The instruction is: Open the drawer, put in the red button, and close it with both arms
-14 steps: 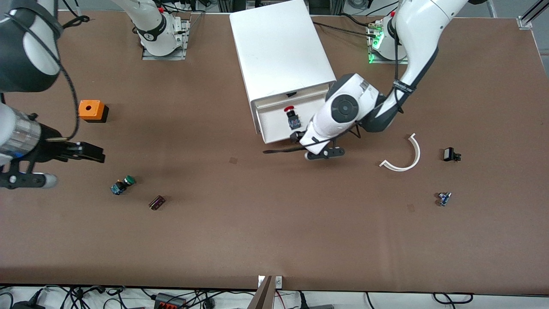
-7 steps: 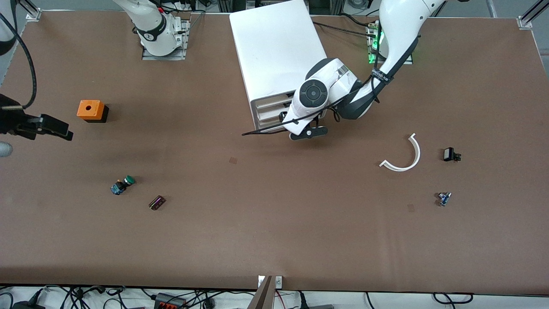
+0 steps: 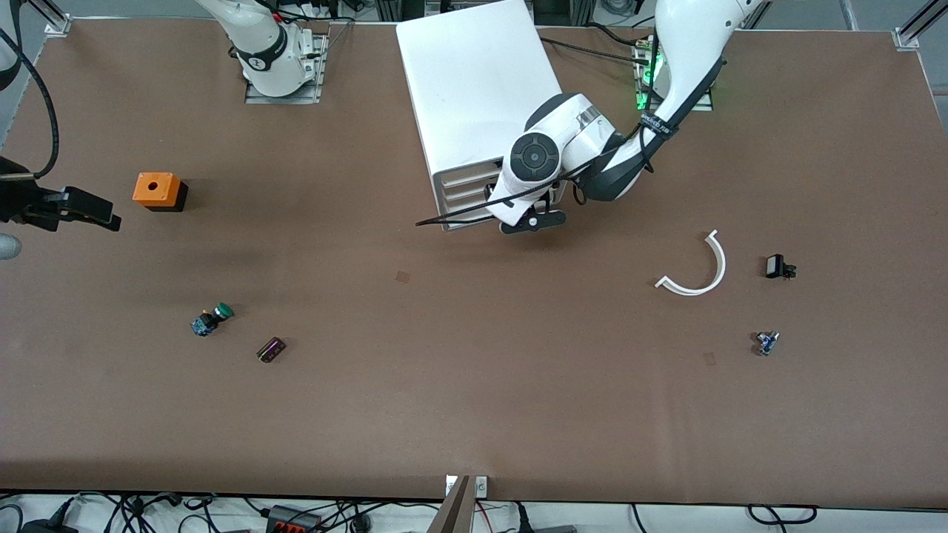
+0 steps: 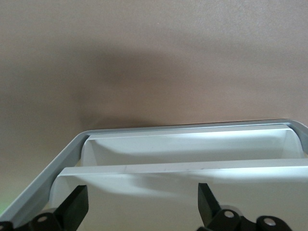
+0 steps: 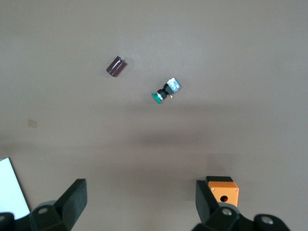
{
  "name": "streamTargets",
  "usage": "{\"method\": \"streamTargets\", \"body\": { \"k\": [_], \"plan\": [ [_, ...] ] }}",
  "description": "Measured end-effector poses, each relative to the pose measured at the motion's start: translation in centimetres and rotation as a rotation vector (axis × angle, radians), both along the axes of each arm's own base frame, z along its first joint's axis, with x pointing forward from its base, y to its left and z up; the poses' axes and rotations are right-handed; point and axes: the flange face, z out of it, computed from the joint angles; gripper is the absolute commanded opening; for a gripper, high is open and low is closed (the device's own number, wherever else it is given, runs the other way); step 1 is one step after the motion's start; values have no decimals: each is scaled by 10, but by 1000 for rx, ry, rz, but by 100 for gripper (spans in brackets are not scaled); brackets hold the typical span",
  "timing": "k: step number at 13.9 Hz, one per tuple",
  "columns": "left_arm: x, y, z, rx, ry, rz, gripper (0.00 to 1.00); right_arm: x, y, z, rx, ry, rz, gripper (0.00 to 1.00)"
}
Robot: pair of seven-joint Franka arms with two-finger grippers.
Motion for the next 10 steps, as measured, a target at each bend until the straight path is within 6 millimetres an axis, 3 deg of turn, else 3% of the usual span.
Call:
{"method": "streamTargets", "body": {
  "k": [5, 7, 10],
  "plan": [
    [8, 3, 13, 20, 15, 6, 100, -30, -1, -11, -21, -21, -16, 100],
    [33, 16, 41, 32, 20, 34, 100, -43, 0, -13, -39, -31, -9, 100],
    [87, 68, 85, 23, 9, 103, 100, -54, 1, -14, -46, -37, -6, 100]
  ]
}}
